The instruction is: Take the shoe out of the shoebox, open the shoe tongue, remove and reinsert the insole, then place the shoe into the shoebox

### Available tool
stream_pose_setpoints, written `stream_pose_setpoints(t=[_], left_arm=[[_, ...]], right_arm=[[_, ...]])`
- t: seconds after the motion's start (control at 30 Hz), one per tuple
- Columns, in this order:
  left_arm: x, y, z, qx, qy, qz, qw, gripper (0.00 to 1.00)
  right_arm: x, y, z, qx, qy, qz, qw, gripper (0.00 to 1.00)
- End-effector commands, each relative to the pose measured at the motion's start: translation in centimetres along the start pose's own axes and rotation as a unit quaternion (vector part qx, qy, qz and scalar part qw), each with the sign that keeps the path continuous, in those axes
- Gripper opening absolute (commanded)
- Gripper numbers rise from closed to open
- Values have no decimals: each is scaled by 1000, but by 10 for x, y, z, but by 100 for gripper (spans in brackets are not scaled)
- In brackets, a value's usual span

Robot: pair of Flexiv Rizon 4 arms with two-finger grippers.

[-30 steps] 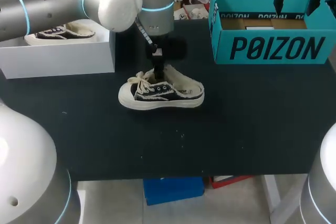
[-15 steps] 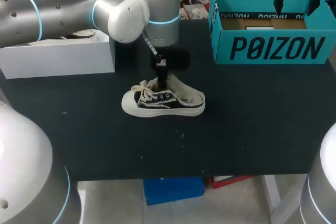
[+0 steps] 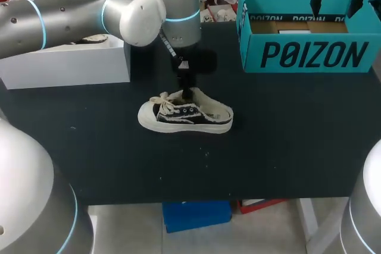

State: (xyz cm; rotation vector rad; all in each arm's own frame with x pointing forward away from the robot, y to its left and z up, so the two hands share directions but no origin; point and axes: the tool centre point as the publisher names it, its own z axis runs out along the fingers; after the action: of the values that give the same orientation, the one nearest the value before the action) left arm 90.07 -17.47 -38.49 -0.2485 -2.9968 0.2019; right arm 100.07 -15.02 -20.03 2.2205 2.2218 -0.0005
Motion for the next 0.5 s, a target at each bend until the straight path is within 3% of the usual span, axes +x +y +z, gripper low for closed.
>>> stream_pose_setpoints(t=[0.03, 0.3, 0.5], left_arm=[[19, 14, -35, 41, -44, 9, 998, 100], [30, 18, -81, 122, -88, 43, 988, 100], [47, 29, -95, 194, -104, 66, 973, 100]], right_arm=[[0, 0, 0, 0, 0, 0, 1000, 100], [0, 0, 0, 0, 0, 0, 1000, 100], [0, 0, 0, 0, 0, 0, 1000, 100]])
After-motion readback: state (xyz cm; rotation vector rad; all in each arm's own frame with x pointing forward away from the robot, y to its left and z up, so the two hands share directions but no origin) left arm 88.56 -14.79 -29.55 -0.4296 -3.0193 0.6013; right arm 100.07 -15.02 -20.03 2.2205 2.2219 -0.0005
